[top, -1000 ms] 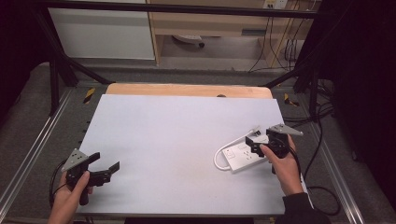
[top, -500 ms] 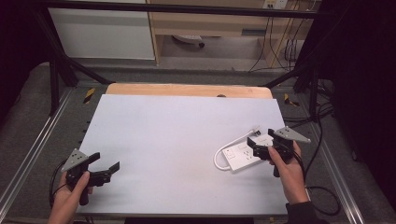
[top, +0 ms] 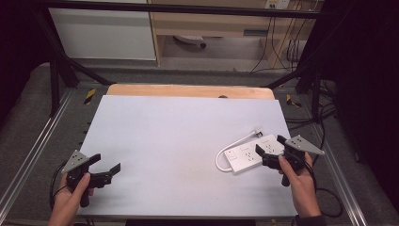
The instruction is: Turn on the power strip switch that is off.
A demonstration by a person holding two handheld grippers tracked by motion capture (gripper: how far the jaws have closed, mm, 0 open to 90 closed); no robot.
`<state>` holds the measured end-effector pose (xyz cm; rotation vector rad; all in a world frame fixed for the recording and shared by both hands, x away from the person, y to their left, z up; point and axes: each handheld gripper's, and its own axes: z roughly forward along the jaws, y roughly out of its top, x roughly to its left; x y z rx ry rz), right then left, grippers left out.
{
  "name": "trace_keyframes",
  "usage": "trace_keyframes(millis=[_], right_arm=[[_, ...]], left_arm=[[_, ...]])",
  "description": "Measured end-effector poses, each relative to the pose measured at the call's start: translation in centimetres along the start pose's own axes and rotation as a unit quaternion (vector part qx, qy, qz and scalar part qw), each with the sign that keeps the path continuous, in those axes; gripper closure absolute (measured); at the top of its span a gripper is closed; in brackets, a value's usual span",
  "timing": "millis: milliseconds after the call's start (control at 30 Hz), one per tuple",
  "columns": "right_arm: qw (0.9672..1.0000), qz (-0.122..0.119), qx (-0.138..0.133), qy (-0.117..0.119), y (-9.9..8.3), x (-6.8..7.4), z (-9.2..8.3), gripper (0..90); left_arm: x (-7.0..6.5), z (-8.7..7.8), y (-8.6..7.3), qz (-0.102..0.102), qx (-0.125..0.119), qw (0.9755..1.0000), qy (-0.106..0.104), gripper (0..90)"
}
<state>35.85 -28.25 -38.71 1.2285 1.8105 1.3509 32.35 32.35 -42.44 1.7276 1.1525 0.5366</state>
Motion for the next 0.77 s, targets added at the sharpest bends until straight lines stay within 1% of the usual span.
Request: trace_keyframes(millis=[200, 367, 533, 600, 667, 733, 767], right_arm=[[1.0, -0.002, -0.001, -0.006, -0.9, -0.4, -1.1, 4.6], [1.0, -0.004, -0.001, -0.007, -1.5, -0.5, -1.7, 4.5], [0.9999, -0.006, 0.005, -0.01, -2.3, -0.6, -2.2, 4.2], [0.9998, -0.007, 0.015, -0.011, -3.0, -0.7, -2.2, 4.1], [0.9994, -0.004, 0.032, -0.013, -3.9, -0.8, -2.2, 3.9], [0.998, -0.004, 0.062, -0.014, -5.0, -0.9, -1.9, 3.7], [0.9964, -0.005, 0.084, -0.015, -5.6, -0.9, -1.7, 3.7]], left_arm=[[0.0, 0.0, 0.0, -0.001, 0.0, 1.0, 0.0, 6.9], [0.0, 0.0, 0.0, 0.0, 0.0, 1.0, 0.0, 6.9], [0.0, 0.0, 0.0, 0.0, 0.0, 1.0, 0.0, 6.9], [-0.1, 0.0, 0.0, 0.0, 0.0, 1.0, -0.001, 6.8], [-0.1, 0.0, 0.0, 0.0, 0.0, 1.0, -0.002, 6.8], [-0.1, 0.0, 0.0, 0.001, 0.0, 1.0, -0.002, 6.8], [-0.1, 0.0, 0.0, 0.002, 0.0, 1.0, -0.002, 6.8]])
